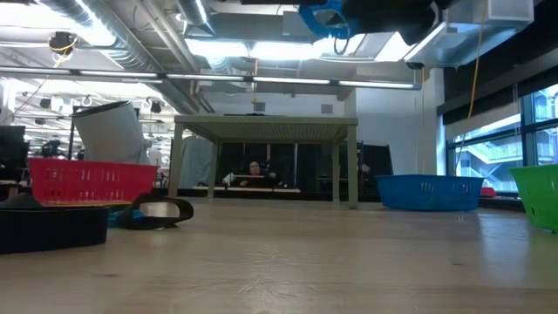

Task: Pick & Place Office Desk Supplies
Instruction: Put the blue spring keychain into the blue bin

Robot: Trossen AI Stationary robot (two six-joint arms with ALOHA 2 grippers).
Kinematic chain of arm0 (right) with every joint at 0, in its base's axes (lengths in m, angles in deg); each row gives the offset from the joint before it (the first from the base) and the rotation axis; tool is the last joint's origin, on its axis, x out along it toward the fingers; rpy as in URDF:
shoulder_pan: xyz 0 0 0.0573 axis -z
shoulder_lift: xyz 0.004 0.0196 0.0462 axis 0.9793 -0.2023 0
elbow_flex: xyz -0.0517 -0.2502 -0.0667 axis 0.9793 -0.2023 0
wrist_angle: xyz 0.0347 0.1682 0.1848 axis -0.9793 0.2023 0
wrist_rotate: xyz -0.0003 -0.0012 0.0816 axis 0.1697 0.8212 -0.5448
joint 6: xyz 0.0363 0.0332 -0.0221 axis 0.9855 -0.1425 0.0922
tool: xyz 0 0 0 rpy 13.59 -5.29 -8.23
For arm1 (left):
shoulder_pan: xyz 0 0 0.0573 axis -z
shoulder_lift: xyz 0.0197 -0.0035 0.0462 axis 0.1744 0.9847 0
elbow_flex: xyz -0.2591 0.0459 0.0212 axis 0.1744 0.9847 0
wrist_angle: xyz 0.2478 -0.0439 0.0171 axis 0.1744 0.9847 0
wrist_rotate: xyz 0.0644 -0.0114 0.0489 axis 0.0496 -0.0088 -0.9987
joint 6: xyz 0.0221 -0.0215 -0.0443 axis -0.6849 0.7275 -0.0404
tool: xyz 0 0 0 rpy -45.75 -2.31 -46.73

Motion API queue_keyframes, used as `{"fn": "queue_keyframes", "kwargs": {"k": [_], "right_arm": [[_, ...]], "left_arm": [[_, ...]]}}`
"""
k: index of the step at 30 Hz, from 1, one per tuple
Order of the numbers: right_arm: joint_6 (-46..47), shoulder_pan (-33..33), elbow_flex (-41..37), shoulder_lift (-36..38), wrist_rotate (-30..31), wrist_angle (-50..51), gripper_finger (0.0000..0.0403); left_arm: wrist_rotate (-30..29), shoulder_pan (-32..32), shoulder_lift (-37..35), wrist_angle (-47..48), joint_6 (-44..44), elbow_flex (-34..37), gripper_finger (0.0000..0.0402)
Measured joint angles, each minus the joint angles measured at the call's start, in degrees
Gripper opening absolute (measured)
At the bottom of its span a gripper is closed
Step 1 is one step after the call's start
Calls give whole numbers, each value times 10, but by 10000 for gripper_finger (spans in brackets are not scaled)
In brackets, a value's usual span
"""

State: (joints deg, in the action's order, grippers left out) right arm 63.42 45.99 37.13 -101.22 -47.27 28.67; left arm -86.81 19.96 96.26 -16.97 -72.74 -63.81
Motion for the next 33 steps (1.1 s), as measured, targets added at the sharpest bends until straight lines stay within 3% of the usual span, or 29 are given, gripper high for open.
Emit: {"fn": "queue_keyframes", "kwargs": {"k": [12, 16, 22, 33], "right_arm": [[20, 20, 0, -2, 2, -1, 142], [22, 20, 0, -2, 2, -1, 109], [18, 20, 0, -2, 2, -1, 18], [16, 20, 0, -2, 2, -1, 6]], "left_arm": [[6, 0, 0, -1, 22, 0, 13], [6, 0, 0, -1, 29, 0, 13], [6, 0, 0, -1, 38, 0, 13], [2, -1, 0, -1, 90, 0, 28]]}}
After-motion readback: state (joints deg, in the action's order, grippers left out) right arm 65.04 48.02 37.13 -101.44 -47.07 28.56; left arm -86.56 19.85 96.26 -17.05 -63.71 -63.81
